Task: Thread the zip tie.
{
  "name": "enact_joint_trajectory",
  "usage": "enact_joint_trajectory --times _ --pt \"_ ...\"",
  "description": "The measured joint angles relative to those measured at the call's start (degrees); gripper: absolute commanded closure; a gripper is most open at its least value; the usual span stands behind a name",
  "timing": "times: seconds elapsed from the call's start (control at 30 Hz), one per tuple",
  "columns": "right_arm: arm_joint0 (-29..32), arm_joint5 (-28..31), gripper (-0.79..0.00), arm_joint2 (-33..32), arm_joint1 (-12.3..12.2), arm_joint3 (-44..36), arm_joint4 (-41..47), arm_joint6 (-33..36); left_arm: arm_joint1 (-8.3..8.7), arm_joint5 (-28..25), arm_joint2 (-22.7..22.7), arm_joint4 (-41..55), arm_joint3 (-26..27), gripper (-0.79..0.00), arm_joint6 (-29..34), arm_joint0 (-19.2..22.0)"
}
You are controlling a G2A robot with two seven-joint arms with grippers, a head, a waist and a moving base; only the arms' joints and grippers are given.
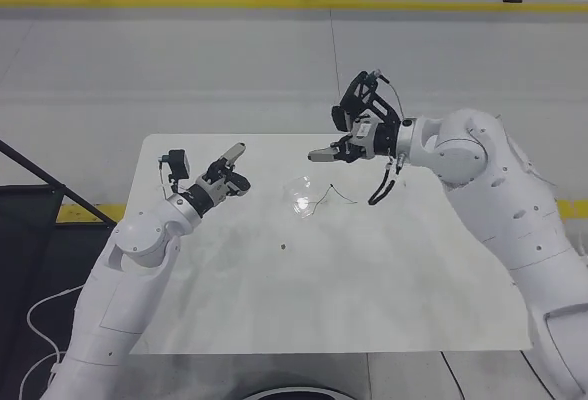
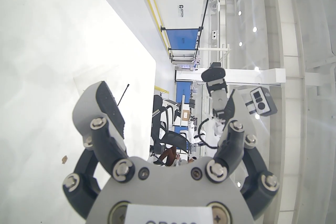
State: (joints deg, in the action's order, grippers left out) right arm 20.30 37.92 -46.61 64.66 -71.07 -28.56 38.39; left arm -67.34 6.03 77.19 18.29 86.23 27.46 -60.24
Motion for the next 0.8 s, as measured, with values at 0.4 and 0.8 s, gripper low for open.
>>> enact_joint_trajectory --times 0.4,0.8 --pt "20.44 -7.94 -0.785 -19.32 -7.31 -28.30 -1.13 15.24 -0.14 0.23 -0.40 -0.21 -0.27 -0.785 -0.32 0.43" --pt "19.32 -10.12 -0.785 -12.02 -6.22 -26.21 -9.87 15.19 -0.14 0.22 -0.39 -0.21 -0.27 -0.785 -0.31 0.43"
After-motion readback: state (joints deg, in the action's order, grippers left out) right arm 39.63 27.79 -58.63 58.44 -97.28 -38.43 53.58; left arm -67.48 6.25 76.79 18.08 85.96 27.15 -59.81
